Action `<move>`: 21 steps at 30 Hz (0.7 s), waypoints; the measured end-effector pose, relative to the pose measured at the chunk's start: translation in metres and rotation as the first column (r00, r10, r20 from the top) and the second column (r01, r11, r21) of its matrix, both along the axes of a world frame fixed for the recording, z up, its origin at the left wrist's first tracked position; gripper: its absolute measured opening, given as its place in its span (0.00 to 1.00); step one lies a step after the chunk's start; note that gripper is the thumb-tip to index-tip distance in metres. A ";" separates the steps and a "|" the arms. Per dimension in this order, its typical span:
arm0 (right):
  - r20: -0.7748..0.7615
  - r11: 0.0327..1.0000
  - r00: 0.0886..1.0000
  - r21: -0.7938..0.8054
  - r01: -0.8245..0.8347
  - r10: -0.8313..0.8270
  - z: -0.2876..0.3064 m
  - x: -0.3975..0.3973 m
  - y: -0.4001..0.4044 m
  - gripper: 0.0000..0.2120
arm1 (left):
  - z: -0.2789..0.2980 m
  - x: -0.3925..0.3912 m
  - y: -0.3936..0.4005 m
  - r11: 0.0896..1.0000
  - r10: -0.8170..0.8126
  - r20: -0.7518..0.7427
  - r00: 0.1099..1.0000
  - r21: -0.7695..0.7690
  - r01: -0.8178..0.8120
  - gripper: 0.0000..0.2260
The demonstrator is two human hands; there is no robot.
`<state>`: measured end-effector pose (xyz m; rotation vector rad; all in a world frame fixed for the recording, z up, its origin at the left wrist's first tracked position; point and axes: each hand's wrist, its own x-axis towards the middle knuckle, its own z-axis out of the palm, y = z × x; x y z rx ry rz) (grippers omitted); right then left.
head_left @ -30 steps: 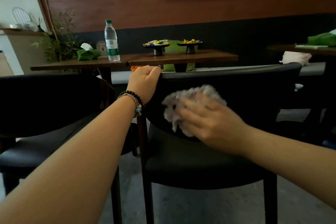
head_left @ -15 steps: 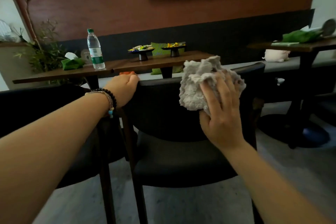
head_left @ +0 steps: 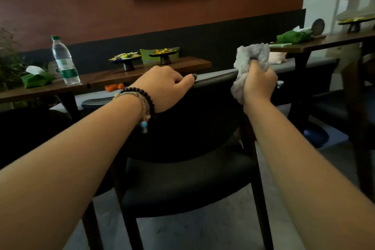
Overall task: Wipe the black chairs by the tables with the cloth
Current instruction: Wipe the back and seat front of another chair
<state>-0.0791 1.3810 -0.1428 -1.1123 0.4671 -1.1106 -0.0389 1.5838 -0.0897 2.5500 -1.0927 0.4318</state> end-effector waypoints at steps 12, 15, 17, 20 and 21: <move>-0.157 0.957 0.987 0.283 0.068 -0.023 -0.028 0.011 -0.058 0.19 | 0.001 -0.006 0.001 1.000 0.026 -0.056 0.998 -0.003 -0.026 0.25; -0.086 0.991 0.994 0.121 -0.061 0.072 -0.024 0.023 -0.051 0.25 | 0.000 -0.006 0.000 1.000 0.022 -0.063 0.998 0.000 -0.022 0.25; -0.067 0.983 0.987 0.125 -0.134 0.143 -0.026 0.032 -0.045 0.25 | 0.000 -0.006 0.000 1.000 0.024 -0.059 0.998 0.001 -0.024 0.26; -0.143 0.966 0.979 0.233 -0.112 0.148 -0.047 0.034 -0.050 0.17 | 0.001 -0.008 0.000 1.000 0.018 -0.052 0.999 -0.001 -0.018 0.26; -0.180 0.969 0.970 0.214 -0.125 0.164 -0.057 0.035 -0.053 0.17 | 0.001 -0.008 0.000 1.000 0.018 -0.050 0.999 0.002 -0.018 0.26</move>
